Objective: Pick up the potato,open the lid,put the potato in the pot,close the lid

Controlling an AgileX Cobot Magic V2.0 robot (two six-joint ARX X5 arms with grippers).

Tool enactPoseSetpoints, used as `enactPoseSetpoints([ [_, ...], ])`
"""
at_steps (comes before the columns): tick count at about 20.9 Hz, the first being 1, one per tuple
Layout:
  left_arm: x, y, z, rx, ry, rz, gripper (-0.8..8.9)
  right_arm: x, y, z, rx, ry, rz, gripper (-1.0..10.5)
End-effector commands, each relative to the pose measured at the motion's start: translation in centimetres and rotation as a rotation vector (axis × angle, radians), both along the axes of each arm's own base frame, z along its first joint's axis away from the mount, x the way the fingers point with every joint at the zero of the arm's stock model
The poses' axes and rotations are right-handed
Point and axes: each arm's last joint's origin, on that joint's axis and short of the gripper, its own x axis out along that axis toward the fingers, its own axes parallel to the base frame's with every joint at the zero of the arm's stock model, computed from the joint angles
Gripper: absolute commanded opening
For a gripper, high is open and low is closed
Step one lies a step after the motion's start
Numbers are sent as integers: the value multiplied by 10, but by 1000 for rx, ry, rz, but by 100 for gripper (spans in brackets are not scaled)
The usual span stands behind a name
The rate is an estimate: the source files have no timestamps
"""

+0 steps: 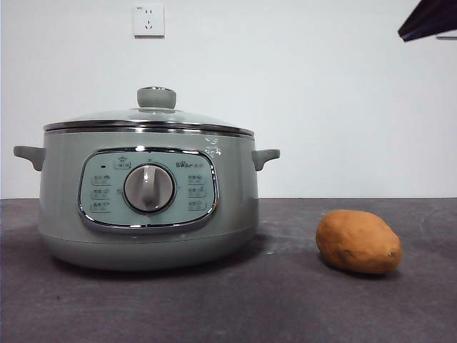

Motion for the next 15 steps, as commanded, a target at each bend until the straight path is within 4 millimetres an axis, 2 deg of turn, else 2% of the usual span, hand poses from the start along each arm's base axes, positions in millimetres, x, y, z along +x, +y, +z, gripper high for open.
enactPoseSetpoints([
  [1,4,0,0,2,3,-16,-3,1,0,0,-4,-11,13,552],
  [2,5,0,-1,1,8,-16,-3,1,0,0,-4,-11,13,616],
  [6,6,0,0,1,-6,-14,-3,2,3,-1,-24,-12,-2,625],
  [10,7,0,2,8,-24,3,12,9,28,-11,-132,25,-23,590],
  [11,7,1,1,17,-24,30,106,11,36,-14,-161,36,-15,591],
  [12,8,2,1,27,-24,58,258,13,44,-18,-190,48,-8,591],
  [13,8,2,1,31,-24,67,355,15,52,-22,-223,59,-5,591],
  [15,8,2,1,32,-25,72,352,20,66,-31,-303,78,-27,591],
])
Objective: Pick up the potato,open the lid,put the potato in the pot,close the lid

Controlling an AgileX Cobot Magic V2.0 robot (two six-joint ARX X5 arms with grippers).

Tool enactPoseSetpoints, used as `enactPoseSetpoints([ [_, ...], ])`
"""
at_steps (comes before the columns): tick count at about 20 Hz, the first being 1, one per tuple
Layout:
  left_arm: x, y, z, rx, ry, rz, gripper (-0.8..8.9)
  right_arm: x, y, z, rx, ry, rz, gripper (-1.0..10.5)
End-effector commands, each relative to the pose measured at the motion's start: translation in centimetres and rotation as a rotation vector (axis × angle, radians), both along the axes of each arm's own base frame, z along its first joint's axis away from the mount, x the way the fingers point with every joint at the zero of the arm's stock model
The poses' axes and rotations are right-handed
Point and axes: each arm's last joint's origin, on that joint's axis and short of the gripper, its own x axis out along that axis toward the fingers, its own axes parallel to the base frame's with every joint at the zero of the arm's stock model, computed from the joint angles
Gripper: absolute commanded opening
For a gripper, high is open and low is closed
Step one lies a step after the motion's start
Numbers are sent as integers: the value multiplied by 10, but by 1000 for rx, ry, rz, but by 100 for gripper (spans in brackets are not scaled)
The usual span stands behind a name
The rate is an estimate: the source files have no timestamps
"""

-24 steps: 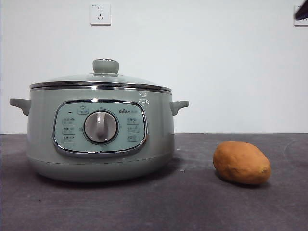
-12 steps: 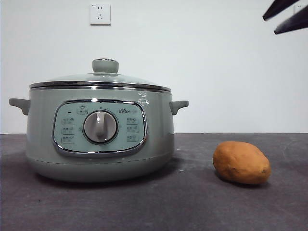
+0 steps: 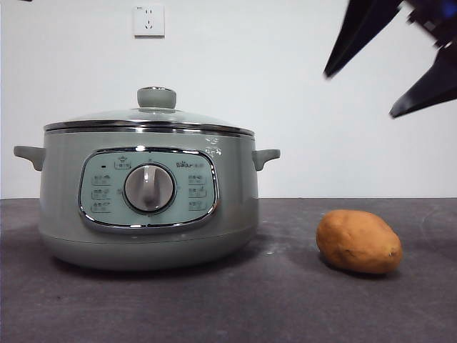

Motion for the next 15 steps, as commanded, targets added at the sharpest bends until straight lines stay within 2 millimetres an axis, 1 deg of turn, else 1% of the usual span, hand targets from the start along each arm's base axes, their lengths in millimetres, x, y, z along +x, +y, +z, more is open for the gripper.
enactPoseSetpoints([
  [1,0,0,4,15,-28,20,352,6,12,-9,-85,10,-32,591],
  [3,0,0,10,25,-53,41,352,15,22,-25,-160,56,-56,591],
  [5,-2,-2,22,34,-96,36,352,25,27,-43,-219,117,-74,591],
  [7,-5,-6,35,71,-151,27,352,35,32,-62,-259,182,-72,591],
  [9,-8,-10,43,90,-165,28,352,44,37,-78,-280,228,-64,591],
  [13,-10,-17,44,113,-169,11,351,56,44,-105,-305,286,-67,588],
  [14,-11,-18,43,117,-161,14,351,58,44,-110,-309,305,-73,546],
  [15,-11,-19,42,124,-159,8,351,58,44,-113,-315,314,-74,431],
])
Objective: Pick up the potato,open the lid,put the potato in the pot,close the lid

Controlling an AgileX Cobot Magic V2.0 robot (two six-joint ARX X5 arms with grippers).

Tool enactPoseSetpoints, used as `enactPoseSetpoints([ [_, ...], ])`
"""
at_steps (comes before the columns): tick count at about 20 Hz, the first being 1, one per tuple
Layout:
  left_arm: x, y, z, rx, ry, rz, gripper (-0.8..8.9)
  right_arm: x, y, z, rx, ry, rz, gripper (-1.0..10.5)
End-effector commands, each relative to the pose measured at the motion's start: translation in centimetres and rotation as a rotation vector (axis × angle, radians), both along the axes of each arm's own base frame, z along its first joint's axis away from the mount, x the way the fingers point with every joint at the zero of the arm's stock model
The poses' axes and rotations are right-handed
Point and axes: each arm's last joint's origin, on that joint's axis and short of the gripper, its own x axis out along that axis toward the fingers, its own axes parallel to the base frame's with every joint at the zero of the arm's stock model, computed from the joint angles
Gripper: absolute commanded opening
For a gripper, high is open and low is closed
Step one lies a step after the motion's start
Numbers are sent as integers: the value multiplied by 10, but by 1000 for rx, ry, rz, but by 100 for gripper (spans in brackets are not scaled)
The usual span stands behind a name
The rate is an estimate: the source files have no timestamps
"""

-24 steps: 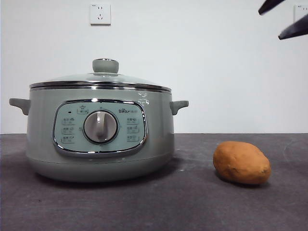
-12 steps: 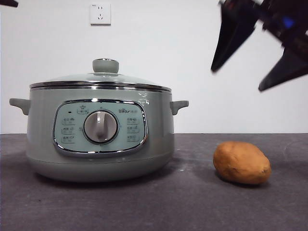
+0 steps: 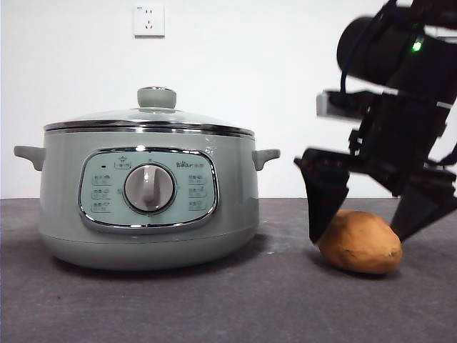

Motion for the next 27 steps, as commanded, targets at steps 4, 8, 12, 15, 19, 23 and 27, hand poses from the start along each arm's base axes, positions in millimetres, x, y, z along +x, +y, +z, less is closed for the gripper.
enactPoseSetpoints([
  [4,-1,-2,-4,59,7,8,351,0,3,-1,11,8,-2,-11],
  [8,3,-5,-7,84,28,16,351,-8,0,14,37,8,-1,-11],
  [12,23,-24,-18,122,71,-5,354,-25,-10,45,60,-41,-3,-11],
  [15,41,-51,-29,188,63,-9,367,-39,-17,67,91,-104,-3,-11],
  [19,65,-88,-50,285,62,-1,449,-54,-26,87,120,-164,-4,-11],
  [23,88,-106,-74,328,98,17,448,-62,-30,95,126,-181,-6,-11],
  [27,99,-111,-89,367,126,34,439,-62,-30,95,125,-178,-6,-11],
])
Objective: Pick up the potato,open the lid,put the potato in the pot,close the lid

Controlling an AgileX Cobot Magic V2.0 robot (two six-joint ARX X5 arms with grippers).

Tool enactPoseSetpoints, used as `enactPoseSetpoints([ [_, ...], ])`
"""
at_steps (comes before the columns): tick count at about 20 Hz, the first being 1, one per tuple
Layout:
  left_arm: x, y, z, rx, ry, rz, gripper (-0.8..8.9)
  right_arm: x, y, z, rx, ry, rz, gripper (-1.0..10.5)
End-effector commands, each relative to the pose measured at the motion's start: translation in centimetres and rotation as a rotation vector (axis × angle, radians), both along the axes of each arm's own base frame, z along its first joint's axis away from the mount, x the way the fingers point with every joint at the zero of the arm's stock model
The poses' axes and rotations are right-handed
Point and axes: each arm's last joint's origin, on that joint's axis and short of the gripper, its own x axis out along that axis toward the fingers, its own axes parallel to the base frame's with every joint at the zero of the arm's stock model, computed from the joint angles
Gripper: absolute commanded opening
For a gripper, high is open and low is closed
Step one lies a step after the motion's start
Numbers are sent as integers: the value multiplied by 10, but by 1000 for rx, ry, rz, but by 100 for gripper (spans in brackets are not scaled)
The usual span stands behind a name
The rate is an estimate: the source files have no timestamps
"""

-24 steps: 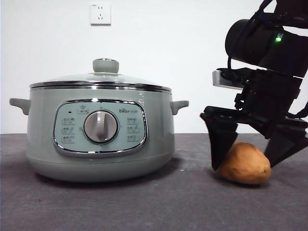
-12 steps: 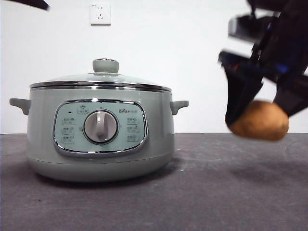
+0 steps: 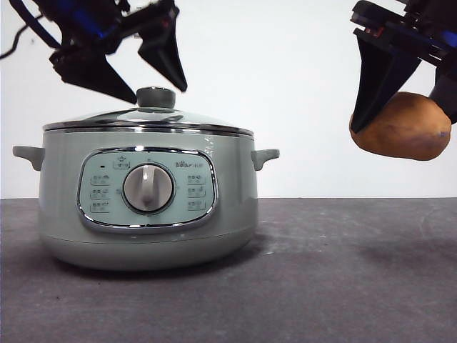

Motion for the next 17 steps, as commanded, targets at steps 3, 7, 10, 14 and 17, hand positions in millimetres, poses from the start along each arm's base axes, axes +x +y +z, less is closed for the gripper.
enactPoseSetpoints([
  [3,4,-2,-1,26,-23,-5,434,1,0,1,3,-2,-10,-11],
  [7,5,-2,-1,25,-31,-8,81,1,0,1,4,-2,-9,-11],
  [10,4,-2,-2,27,-20,-14,15,1,0,1,5,-1,-8,-11],
  [14,4,-2,-3,35,-9,-12,-8,1,0,1,6,-1,-8,-11],
  [17,5,-3,2,12,-52,-9,-8,1,0,1,6,-1,-8,-11],
])
